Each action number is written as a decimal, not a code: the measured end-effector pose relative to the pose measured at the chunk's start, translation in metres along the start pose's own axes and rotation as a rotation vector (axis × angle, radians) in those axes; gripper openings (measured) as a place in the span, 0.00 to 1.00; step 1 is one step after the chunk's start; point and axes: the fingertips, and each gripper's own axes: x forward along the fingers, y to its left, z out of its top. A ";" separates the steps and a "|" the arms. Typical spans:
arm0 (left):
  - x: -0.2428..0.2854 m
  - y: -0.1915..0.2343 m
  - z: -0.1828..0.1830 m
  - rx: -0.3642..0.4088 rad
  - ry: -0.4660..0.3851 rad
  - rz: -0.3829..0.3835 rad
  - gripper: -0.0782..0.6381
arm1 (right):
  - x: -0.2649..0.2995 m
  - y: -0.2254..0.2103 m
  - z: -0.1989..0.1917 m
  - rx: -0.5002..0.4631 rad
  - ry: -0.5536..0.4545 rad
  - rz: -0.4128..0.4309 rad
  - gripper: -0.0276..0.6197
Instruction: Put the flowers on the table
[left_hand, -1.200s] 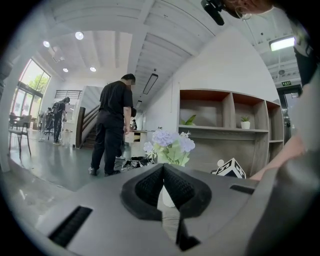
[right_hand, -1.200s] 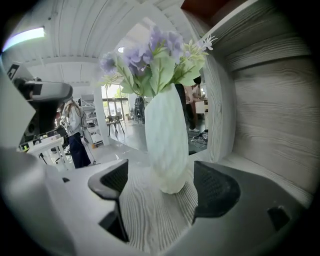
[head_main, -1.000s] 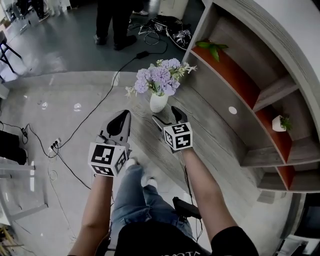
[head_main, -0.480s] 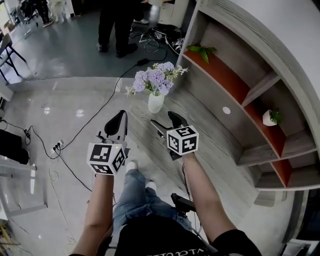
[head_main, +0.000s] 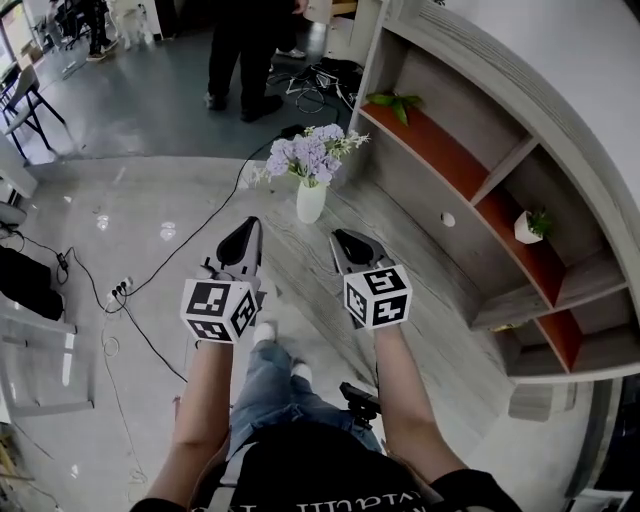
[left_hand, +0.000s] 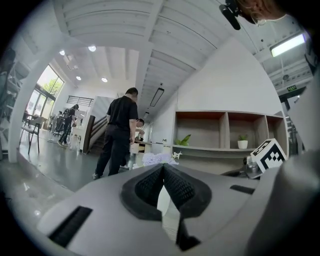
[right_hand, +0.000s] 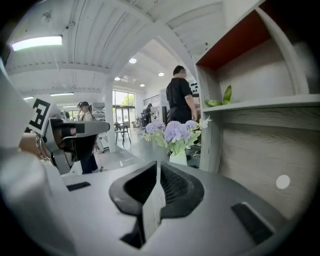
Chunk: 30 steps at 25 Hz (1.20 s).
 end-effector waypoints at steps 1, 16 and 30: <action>-0.002 -0.003 0.001 0.008 -0.001 -0.002 0.12 | -0.007 0.000 0.007 -0.009 -0.027 -0.010 0.08; -0.008 0.007 0.023 0.072 -0.045 -0.009 0.12 | -0.062 -0.002 0.064 -0.048 -0.174 -0.147 0.07; 0.012 0.037 0.070 0.143 -0.108 -0.043 0.12 | -0.056 0.007 0.113 -0.170 -0.211 -0.257 0.07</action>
